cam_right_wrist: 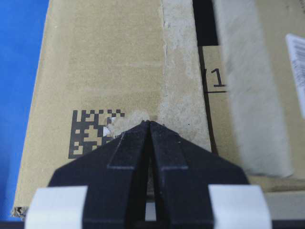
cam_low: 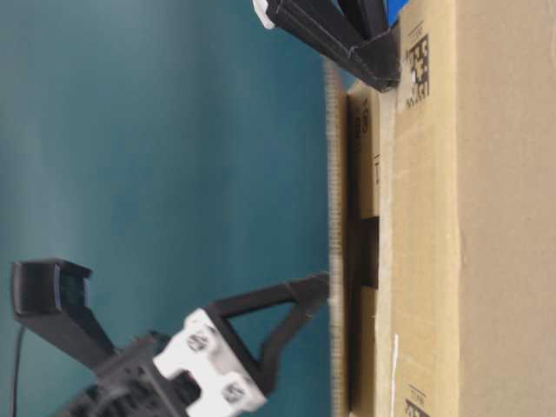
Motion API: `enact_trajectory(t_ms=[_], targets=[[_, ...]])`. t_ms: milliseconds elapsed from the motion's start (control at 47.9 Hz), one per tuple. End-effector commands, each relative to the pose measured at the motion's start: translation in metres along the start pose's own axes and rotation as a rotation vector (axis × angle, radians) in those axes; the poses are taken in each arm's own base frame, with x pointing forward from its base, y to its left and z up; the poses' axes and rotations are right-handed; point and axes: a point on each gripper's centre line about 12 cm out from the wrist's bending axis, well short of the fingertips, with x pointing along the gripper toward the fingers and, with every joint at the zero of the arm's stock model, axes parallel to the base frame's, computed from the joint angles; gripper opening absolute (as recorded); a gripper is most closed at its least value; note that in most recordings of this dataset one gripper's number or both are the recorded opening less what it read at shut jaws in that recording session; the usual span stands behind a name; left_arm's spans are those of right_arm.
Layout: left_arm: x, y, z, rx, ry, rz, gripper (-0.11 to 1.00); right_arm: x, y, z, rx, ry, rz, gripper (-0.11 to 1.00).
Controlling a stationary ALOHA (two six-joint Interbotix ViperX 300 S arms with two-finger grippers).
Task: Close the cardboard box.
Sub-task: 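Fold the back flap down over the box with the left gripper, then press both grippers on the closed top flaps along the seam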
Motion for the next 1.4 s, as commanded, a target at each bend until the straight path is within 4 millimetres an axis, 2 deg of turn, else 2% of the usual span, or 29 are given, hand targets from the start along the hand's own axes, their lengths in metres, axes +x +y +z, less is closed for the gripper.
enact_trajectory(t_ms=[0,167,251,648,1024,1233,1379], targets=[[-0.003,-0.005,-0.004,-0.023,-0.052,-0.015,0.02,-0.002,-0.001,0.011,0.002,-0.042,-0.003,0.01],[0.005,-0.002,-0.025,-0.082,-0.069,-0.016,0.02,-0.003,-0.007,0.013,0.008,-0.058,-0.018,0.01],[0.004,-0.002,-0.029,-0.095,-0.082,-0.017,0.02,-0.003,-0.010,0.015,0.014,-0.067,-0.028,0.01],[0.001,-0.003,-0.029,-0.087,-0.122,-0.025,0.02,-0.002,-0.030,0.014,0.038,-0.069,-0.085,0.01],[-0.001,-0.003,-0.027,-0.087,-0.155,-0.030,0.02,0.004,-0.031,0.006,0.039,-0.034,-0.090,0.01],[-0.012,-0.011,-0.027,-0.040,-0.291,-0.061,0.02,0.004,-0.031,0.005,0.037,-0.032,-0.088,0.01],[-0.031,-0.019,-0.033,0.026,-0.444,-0.091,0.02,0.004,-0.031,0.005,0.038,-0.034,-0.090,0.01]])
